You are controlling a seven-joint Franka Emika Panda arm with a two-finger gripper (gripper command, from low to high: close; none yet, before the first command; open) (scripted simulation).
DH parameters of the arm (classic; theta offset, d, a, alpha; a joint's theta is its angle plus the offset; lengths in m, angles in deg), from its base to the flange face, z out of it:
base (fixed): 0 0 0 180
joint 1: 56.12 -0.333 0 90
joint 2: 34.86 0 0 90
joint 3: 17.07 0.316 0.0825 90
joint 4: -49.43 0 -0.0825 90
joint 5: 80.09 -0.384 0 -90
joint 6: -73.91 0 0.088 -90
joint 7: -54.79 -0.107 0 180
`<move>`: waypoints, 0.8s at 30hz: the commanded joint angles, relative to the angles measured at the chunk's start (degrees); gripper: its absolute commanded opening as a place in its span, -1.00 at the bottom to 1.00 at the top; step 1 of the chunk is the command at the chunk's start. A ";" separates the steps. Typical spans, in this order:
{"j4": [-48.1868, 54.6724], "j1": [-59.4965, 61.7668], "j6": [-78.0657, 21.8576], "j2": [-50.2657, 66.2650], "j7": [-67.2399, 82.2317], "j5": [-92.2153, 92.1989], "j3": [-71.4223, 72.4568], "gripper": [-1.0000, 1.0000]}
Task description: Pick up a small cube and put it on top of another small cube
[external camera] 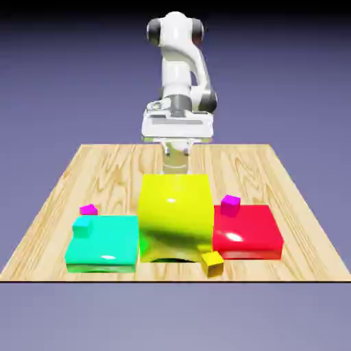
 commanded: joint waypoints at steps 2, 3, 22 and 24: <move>3.29 0.25 -3.68 4.16 -0.36 0.83 1.16 0.00; 4.93 0.37 -5.52 6.23 -0.54 1.24 1.74 0.00; 36.15 2.74 -40.43 45.69 -3.98 9.07 12.77 0.00; 39.43 2.99 -44.11 49.84 -4.34 9.90 13.93 0.00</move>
